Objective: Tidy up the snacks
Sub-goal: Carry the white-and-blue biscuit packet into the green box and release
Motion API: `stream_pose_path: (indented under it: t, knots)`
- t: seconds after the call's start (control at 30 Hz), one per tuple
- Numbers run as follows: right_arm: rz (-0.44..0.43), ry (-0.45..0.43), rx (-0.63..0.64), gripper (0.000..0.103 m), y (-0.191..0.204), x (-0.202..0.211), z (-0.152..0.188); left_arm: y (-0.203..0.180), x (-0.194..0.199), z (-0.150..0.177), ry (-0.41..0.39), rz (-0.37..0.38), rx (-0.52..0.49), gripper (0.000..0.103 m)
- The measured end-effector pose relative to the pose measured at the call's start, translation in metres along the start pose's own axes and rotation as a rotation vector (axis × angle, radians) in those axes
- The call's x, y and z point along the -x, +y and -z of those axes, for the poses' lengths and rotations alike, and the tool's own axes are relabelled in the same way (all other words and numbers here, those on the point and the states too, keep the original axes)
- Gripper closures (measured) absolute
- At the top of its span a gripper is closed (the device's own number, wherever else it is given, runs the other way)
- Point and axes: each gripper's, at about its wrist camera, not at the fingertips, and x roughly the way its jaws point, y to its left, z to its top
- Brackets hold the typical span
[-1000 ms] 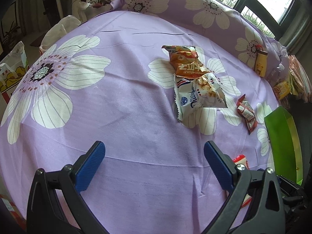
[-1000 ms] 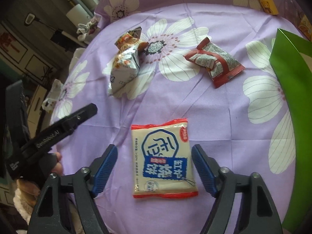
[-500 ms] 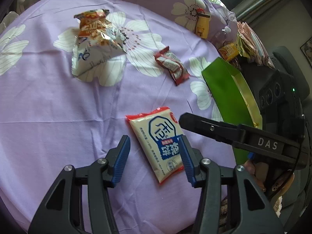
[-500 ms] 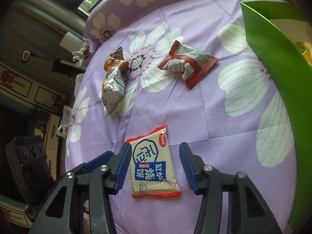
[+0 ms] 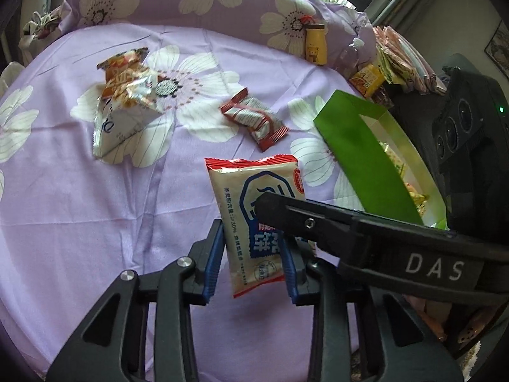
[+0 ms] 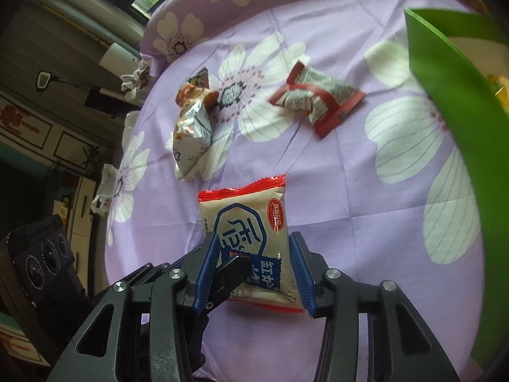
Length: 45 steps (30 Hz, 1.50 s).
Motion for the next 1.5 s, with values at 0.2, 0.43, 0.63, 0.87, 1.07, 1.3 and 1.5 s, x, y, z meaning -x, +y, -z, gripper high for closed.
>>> stream_pose_path:
  t: [0.2, 0.43, 0.63, 0.87, 1.07, 1.3, 1.5]
  knots:
    - [0.079, -0.18, 0.024, 0.055, 0.001, 0.059, -0.014, -0.049, 0.013, -0.031, -0.114, 0.045, -0.084, 0.071]
    - [0.098, -0.361, 0.01, 0.055, -0.017, 0.135, -0.044, -0.107, 0.025, -0.075, -0.216, 0.146, -0.152, 0.071]
    - [0.169, -0.489, 0.019, 0.055, -0.036, 0.172, -0.06, -0.147, 0.003, -0.094, -0.232, 0.192, -0.195, 0.071]
    - [0.254, -0.49, -0.059, 0.055, -0.088, 0.163, -0.072, -0.172, -0.054, -0.098, -0.111, 0.218, -0.198, 0.071]
    - [0.246, -0.448, -0.161, 0.055, -0.132, 0.156, -0.073, -0.189, -0.088, -0.098, -0.04, 0.215, -0.199, 0.071]
    - [0.237, -0.403, -0.27, 0.055, -0.169, 0.145, -0.073, -0.204, -0.118, -0.097, 0.027, 0.197, -0.225, 0.071]
    - [0.272, -0.371, -0.33, 0.055, -0.186, 0.139, -0.073, -0.207, -0.136, -0.094, 0.075, 0.201, -0.207, 0.071]
